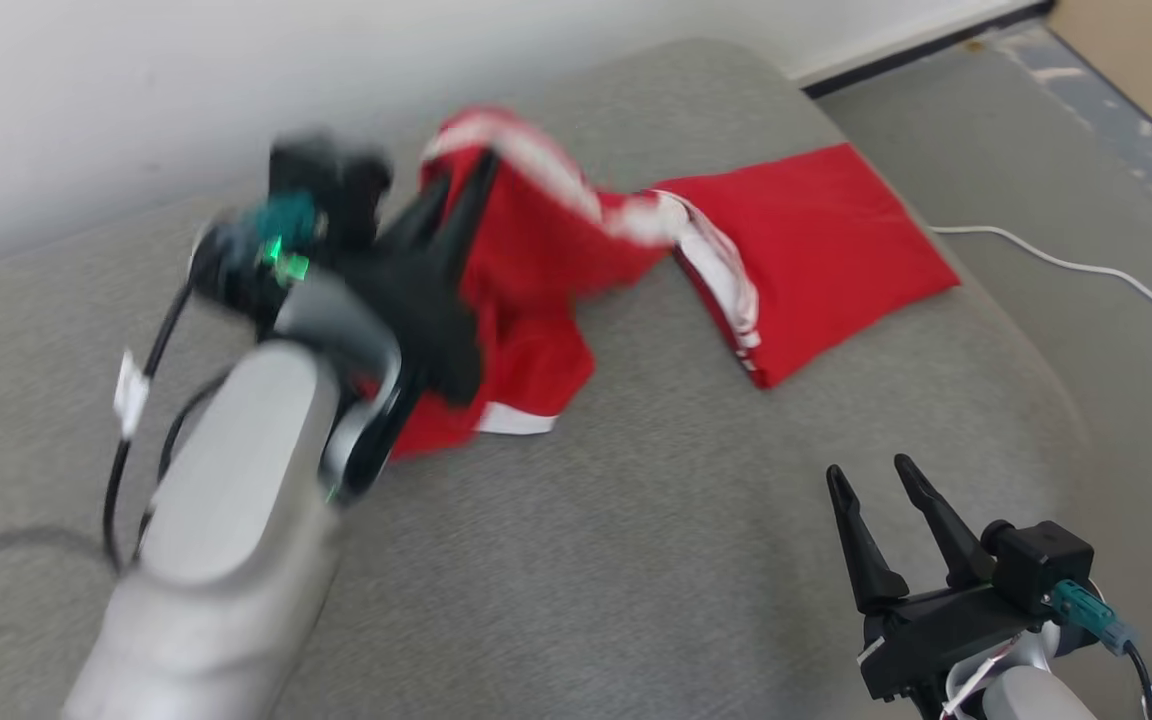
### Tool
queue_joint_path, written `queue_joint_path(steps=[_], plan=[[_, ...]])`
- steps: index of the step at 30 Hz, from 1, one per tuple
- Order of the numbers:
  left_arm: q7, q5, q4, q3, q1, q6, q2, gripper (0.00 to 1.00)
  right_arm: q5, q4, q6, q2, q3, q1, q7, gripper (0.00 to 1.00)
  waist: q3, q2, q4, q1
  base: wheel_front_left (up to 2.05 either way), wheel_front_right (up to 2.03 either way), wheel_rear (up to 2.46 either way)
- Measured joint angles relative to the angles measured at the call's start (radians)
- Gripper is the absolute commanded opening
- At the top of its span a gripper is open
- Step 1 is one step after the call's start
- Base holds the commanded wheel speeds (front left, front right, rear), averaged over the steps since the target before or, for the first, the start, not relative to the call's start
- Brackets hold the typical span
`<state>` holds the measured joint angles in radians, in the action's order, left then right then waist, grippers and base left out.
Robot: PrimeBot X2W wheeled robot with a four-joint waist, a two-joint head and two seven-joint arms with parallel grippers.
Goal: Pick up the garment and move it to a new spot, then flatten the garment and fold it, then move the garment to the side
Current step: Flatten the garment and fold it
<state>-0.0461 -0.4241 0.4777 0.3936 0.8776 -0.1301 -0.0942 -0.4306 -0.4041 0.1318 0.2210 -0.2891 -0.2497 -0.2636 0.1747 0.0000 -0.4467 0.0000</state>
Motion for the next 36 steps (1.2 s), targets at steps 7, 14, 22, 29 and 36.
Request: queue_joint_path(steps=[7,14,22,29,36], plan=[[-0.014,-0.017,-0.090,0.044,-0.267,-0.001,-0.130,0.00,0.001,0.015,0.000,0.013,0.006,0.012,0.007,1.00,-0.006,0.0000,0.091,0.0000,0.00,0.00,0.00],[-0.007,-0.024,-0.194,0.048,-0.493,0.028,-0.210,0.00,0.002,0.026,0.000,0.022,0.008,0.027,0.023,1.00,-0.024,0.0000,0.169,0.0000,0.00,0.00,0.00],[0.013,-0.007,-0.214,0.028,-0.658,0.096,-0.295,0.00,0.006,0.038,0.000,0.028,0.011,0.050,0.040,1.00,-0.067,-0.0001,0.202,-0.0001,0.00,0.00,0.00],[0.078,0.007,-0.199,-0.020,-0.732,0.184,-0.323,0.07,0.005,0.045,0.000,0.034,0.015,0.071,0.048,1.00,-0.096,-0.0001,0.206,-0.0001,0.00,0.00,0.00],[0.153,-0.026,-0.206,-0.080,-0.774,0.258,-0.280,1.00,0.005,0.055,0.000,0.035,0.026,0.085,0.054,1.00,-0.117,-0.0001,0.205,0.0000,0.00,0.00,0.00]])
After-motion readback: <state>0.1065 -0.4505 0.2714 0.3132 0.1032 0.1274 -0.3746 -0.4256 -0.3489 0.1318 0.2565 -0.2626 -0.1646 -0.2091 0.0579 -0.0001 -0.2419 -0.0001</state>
